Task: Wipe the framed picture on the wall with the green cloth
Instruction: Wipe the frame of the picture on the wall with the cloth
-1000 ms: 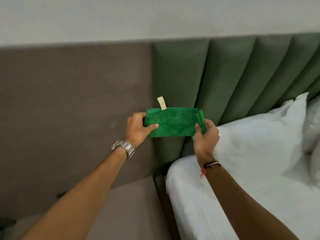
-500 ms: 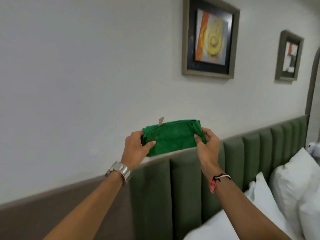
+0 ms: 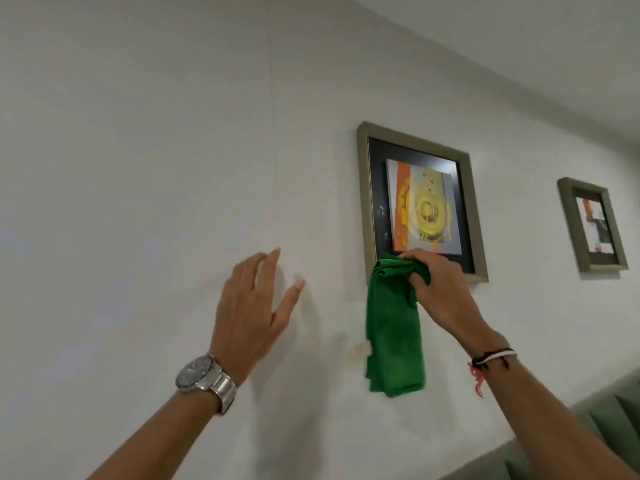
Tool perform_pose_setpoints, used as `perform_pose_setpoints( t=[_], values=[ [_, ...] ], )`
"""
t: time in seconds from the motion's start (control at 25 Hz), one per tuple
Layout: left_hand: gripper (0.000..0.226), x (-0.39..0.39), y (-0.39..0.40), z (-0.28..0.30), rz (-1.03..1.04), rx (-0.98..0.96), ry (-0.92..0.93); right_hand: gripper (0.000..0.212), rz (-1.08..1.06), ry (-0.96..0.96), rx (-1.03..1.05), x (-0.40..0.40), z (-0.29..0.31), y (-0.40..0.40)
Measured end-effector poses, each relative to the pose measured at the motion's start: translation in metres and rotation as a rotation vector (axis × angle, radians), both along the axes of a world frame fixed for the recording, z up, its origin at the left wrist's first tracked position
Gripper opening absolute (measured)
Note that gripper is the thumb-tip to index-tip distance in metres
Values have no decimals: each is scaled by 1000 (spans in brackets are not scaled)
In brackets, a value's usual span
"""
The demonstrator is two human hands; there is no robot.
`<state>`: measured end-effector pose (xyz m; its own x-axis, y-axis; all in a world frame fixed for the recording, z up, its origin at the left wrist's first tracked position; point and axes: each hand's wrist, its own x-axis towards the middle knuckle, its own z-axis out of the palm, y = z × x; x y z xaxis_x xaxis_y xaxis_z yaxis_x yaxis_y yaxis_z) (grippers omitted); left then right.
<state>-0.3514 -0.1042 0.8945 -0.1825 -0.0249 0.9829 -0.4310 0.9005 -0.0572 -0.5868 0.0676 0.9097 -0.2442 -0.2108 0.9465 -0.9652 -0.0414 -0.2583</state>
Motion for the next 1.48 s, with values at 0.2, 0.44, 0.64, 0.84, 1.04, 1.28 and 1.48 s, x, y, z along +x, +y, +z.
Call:
perform_pose_setpoints(
  t=[0.2,0.44,0.64,0.84,1.04,1.28,1.48],
  values=[
    [78,-20,-9,101,332,-364,-139,32,-142,104,-114,-47,70,-14],
    [94,-73,-5,188,573,-567,-344,32,-427,41,-280,-64,116,-57],
    [103,-112,-17,213,573,-661,-460,23,-395,32,-471,-72,123,-91],
    [99,-135,-24,216,509,-698,-454,38,-41,187,-426,-88,84,-106],
    [97,-145,-22,223,528,-735,-439,59,-94,269,-161,-94,78,-113],
    [102,-145,-23,226,521,-727,-470,61,-254,291,-150,-96,99,-117],
    [104,-146,-25,227,523,-725,-479,76,-197,319,-40,-100,97,-111]
  ],
)
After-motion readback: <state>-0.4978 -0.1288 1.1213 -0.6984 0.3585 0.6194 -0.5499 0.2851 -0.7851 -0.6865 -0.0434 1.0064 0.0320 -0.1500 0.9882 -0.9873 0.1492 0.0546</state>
